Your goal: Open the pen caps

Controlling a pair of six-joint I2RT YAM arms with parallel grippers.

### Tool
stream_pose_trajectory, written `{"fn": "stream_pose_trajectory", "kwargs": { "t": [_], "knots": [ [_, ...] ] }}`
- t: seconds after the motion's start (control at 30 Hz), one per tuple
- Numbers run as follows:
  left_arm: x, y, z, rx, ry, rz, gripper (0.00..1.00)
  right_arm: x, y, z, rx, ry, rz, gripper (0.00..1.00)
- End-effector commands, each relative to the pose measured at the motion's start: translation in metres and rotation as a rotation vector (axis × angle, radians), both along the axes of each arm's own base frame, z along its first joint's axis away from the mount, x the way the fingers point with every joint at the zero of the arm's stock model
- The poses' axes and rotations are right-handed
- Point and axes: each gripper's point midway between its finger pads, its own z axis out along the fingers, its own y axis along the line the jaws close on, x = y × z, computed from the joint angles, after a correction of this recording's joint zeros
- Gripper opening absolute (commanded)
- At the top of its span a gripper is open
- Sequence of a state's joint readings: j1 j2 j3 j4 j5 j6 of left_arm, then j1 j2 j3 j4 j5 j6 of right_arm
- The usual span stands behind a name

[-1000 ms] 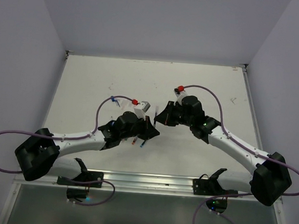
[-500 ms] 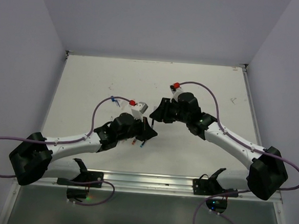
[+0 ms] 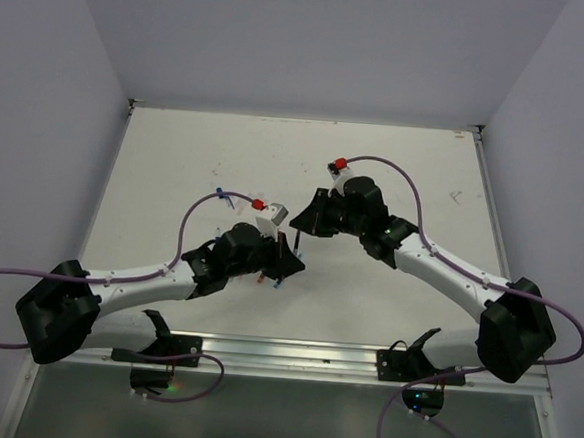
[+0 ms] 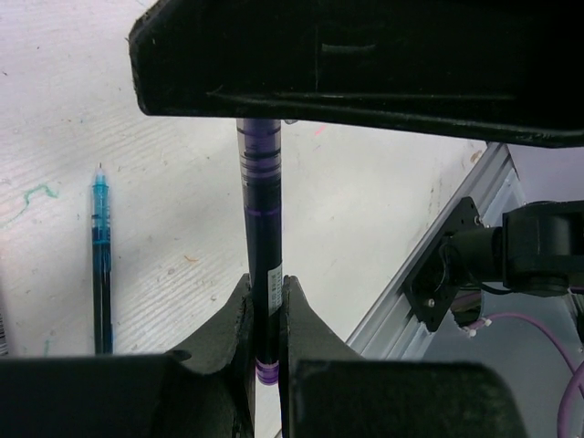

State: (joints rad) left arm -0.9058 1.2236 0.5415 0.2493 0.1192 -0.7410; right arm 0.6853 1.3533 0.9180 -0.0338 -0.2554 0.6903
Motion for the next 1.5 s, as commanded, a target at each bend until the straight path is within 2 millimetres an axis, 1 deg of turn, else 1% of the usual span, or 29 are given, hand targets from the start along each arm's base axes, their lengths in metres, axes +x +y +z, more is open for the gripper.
{"fn": "stream_pose_trajectory", "kwargs": {
  "t": [0.0, 0.07, 0.1, 0.13, 0.17, 0.23, 0.3, 0.37, 0.4, 0.43, 0.5, 0.53, 0.57, 0.7, 0.83, 0.9, 0.93, 0.97, 1.03, 1.07, 1.1, 1.13, 1.17, 1.2, 1.27, 1.33, 1.4, 1.43, 1.47],
  "knots": [
    [0.000, -0.002, 0.016, -0.035, -0.036, -0.007, 0.00, 0.009, 0.007, 0.016, 0.038, -0.041, 0.000, 0.00],
    [0.002, 0.002, 0.009, -0.006, 0.006, 0.033, 0.00, 0.018, 0.006, 0.011, 0.016, -0.044, -0.035, 0.00],
    [0.009, 0.003, 0.011, 0.012, 0.008, 0.069, 0.00, 0.017, 0.004, 0.002, -0.015, -0.016, -0.042, 0.00],
    [0.007, 0.008, 0.000, 0.060, 0.044, 0.081, 0.00, 0.023, 0.003, 0.004, -0.023, -0.022, -0.061, 0.00],
    [0.006, 0.008, -0.003, 0.069, 0.064, 0.081, 0.00, 0.026, 0.005, -0.003, -0.034, -0.013, -0.069, 0.00],
    [0.003, 0.008, -0.006, 0.069, 0.087, 0.088, 0.00, 0.035, 0.007, -0.003, -0.034, -0.016, -0.099, 0.00],
    [-0.001, 0.009, -0.006, 0.055, 0.107, 0.085, 0.00, 0.048, 0.004, -0.010, -0.060, -0.025, -0.153, 0.00],
    [-0.009, 0.005, 0.001, 0.019, 0.111, 0.049, 0.00, 0.063, 0.000, -0.009, -0.082, -0.056, -0.217, 0.00],
    [-0.014, 0.006, 0.000, 0.007, 0.112, 0.028, 0.00, 0.067, 0.000, -0.016, -0.103, -0.053, -0.225, 0.00],
    [-0.016, 0.003, 0.010, -0.032, 0.092, 0.010, 0.00, 0.075, 0.000, -0.011, -0.108, -0.069, -0.245, 0.00],
    [-0.026, 0.003, 0.013, -0.059, 0.094, -0.033, 0.00, 0.086, -0.001, -0.013, -0.134, -0.082, -0.277, 0.00],
    [-0.028, 0.004, 0.021, -0.083, 0.076, -0.039, 0.00, 0.094, 0.003, -0.013, -0.139, -0.084, -0.286, 0.00],
    [-0.031, 0.005, 0.023, -0.091, 0.071, -0.044, 0.00, 0.098, 0.004, -0.017, -0.150, -0.075, -0.290, 0.00],
    [-0.032, 0.021, 0.016, -0.064, 0.061, -0.003, 0.00, 0.118, 0.014, -0.027, -0.145, -0.045, -0.311, 0.00],
    [-0.032, 0.045, -0.001, 0.003, 0.075, 0.083, 0.00, 0.139, 0.010, -0.043, -0.146, 0.002, -0.348, 0.00],
    [-0.031, 0.054, -0.004, 0.023, 0.079, 0.121, 0.00, 0.143, 0.010, -0.051, -0.166, 0.025, -0.348, 0.00],
    [-0.034, 0.062, -0.008, 0.047, 0.092, 0.134, 0.00, 0.148, 0.011, -0.051, -0.167, 0.027, -0.346, 0.00],
    [-0.027, 0.071, -0.010, 0.067, 0.075, 0.197, 0.00, 0.147, 0.012, -0.070, -0.201, 0.059, -0.331, 0.00],
    [-0.023, 0.084, -0.007, 0.091, 0.061, 0.254, 0.00, 0.150, 0.019, -0.077, -0.214, 0.075, -0.296, 0.00],
    [-0.015, 0.091, 0.000, 0.098, 0.033, 0.305, 0.00, 0.152, 0.020, -0.083, -0.222, 0.078, -0.293, 0.00],
    [-0.014, 0.099, -0.001, 0.134, 0.032, 0.332, 0.00, 0.155, 0.022, -0.095, -0.239, 0.094, -0.295, 0.00],
    [-0.011, 0.105, 0.005, 0.140, 0.010, 0.357, 0.00, 0.152, 0.026, -0.101, -0.238, 0.112, -0.271, 0.00],
    [-0.003, 0.111, 0.018, 0.140, -0.027, 0.404, 0.00, 0.153, 0.028, -0.104, -0.238, 0.116, -0.264, 0.00],
    [-0.002, 0.118, 0.018, 0.172, -0.033, 0.420, 0.00, 0.154, 0.028, -0.114, -0.246, 0.127, -0.264, 0.00],
    [0.006, 0.126, 0.036, 0.187, -0.083, 0.461, 0.00, 0.156, 0.030, -0.119, -0.246, 0.130, -0.265, 0.00],
    [0.007, 0.133, 0.038, 0.226, -0.101, 0.471, 0.00, 0.158, 0.034, -0.128, -0.245, 0.141, -0.256, 0.00],
    [0.010, 0.137, 0.043, 0.244, -0.118, 0.488, 0.00, 0.159, 0.038, -0.131, -0.238, 0.155, -0.245, 0.04],
    [0.011, 0.138, 0.044, 0.252, -0.124, 0.492, 0.00, 0.159, 0.040, -0.138, -0.240, 0.165, -0.241, 0.05],
    [0.012, 0.139, 0.048, 0.250, -0.130, 0.496, 0.00, 0.159, 0.042, -0.140, -0.235, 0.169, -0.238, 0.09]
  ]
}}
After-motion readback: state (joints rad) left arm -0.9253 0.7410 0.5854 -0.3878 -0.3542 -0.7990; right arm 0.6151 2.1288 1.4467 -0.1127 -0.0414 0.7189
